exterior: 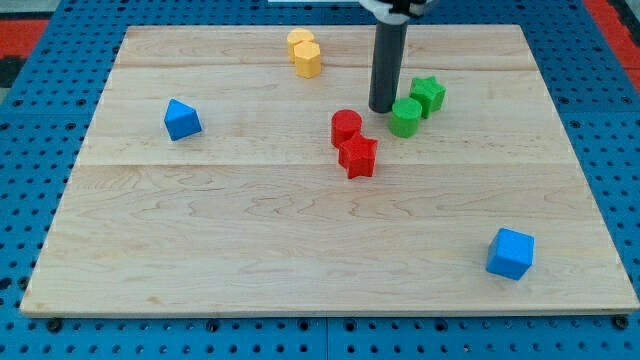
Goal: Move green circle towards blue cube
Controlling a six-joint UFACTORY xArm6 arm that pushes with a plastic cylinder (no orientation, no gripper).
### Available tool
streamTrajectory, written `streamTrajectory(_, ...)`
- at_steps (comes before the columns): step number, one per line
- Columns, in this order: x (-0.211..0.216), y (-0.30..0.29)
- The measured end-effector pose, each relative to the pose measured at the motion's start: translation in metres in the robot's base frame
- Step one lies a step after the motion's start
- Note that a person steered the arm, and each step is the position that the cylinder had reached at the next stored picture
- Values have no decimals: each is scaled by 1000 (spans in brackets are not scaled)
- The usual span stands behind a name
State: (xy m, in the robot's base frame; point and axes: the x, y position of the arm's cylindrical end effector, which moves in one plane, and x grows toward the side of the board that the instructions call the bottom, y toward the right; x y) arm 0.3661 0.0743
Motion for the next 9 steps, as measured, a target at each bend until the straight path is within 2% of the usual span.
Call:
streamTrajectory(3, 89, 54)
streamTrajectory(4, 52, 14)
streamTrajectory(5, 20, 23)
streamTrajectory(6, 22, 59)
streamTrajectory(7, 50, 104)
streamTrajectory(8, 66, 124)
streamTrajectory(9, 48, 135)
